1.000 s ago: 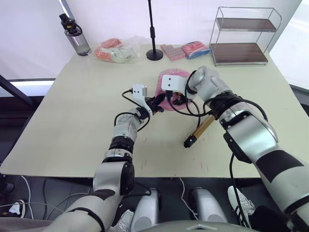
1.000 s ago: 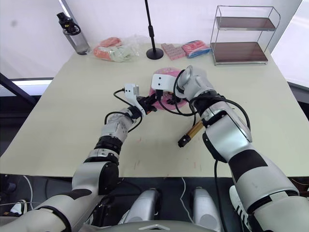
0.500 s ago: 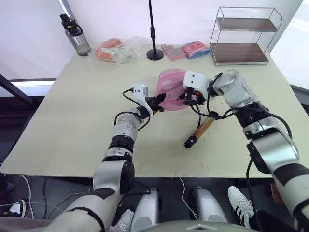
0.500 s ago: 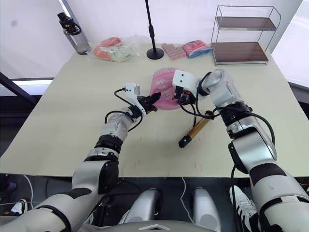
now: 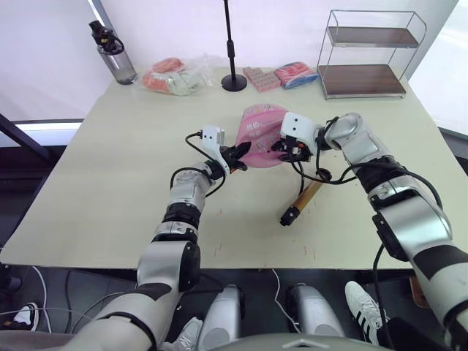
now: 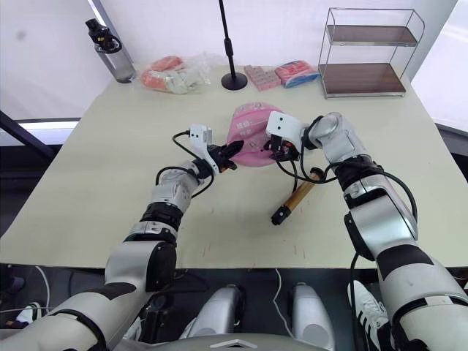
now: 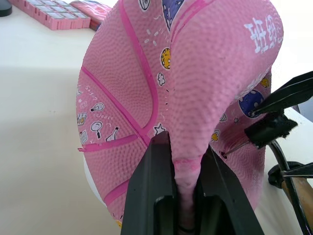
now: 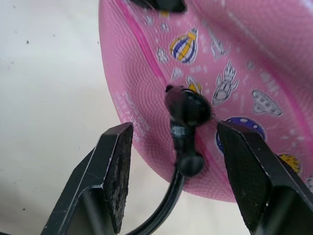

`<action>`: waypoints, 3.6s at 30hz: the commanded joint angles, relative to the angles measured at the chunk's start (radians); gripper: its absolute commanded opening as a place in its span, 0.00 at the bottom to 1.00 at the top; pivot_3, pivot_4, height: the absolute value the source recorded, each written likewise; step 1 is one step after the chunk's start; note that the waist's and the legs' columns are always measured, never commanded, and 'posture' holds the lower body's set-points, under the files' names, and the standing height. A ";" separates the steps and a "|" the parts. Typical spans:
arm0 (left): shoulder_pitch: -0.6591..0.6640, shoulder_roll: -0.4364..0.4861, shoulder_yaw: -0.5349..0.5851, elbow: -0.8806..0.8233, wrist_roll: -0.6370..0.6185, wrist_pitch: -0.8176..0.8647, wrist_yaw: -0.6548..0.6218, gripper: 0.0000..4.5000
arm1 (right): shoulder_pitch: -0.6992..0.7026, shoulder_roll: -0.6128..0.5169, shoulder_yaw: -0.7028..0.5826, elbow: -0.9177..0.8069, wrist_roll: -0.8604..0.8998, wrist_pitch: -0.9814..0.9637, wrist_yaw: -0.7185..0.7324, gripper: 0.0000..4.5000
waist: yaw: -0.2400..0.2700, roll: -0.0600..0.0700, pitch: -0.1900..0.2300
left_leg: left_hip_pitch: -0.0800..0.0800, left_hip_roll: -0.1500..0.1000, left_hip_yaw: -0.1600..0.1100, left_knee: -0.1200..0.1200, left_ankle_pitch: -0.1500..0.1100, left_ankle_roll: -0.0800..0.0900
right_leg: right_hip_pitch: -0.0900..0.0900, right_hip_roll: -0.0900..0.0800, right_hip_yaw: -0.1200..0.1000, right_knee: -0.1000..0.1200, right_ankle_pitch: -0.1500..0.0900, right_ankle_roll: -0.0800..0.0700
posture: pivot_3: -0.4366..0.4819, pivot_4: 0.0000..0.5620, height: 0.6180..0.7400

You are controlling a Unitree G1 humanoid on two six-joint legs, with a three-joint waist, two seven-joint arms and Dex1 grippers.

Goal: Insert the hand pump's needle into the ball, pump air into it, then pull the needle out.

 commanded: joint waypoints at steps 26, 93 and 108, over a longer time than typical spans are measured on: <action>0.019 -0.009 -0.057 0.082 0.064 0.008 -0.035 0.00 | -0.070 0.042 -0.042 0.037 0.044 0.033 0.080 0.62 | -0.002 0.000 0.000 | 0.000 0.000 0.000 0.000 0.000 0.000 | 0.000 0.000 0.000 0.001 0.000 0.000 | 0.48 0.27 0.93; 0.013 -0.019 -0.046 0.103 0.063 0.005 -0.020 0.00 | -0.076 0.008 0.066 0.108 -0.105 0.020 0.006 0.09 | -0.002 0.000 0.000 | 0.002 0.000 -0.001 0.004 0.000 0.000 | 0.002 0.000 -0.001 0.003 0.000 0.000 | 0.48 0.27 0.93; 0.001 -0.039 -0.056 0.083 0.061 0.034 -0.007 0.00 | -0.200 0.099 0.230 0.187 -0.269 0.001 -0.016 0.09 | -0.001 0.000 0.000 | 0.002 0.000 -0.001 0.004 0.000 0.000 | 0.002 0.000 -0.001 0.004 0.000 0.000 | 0.48 0.27 0.93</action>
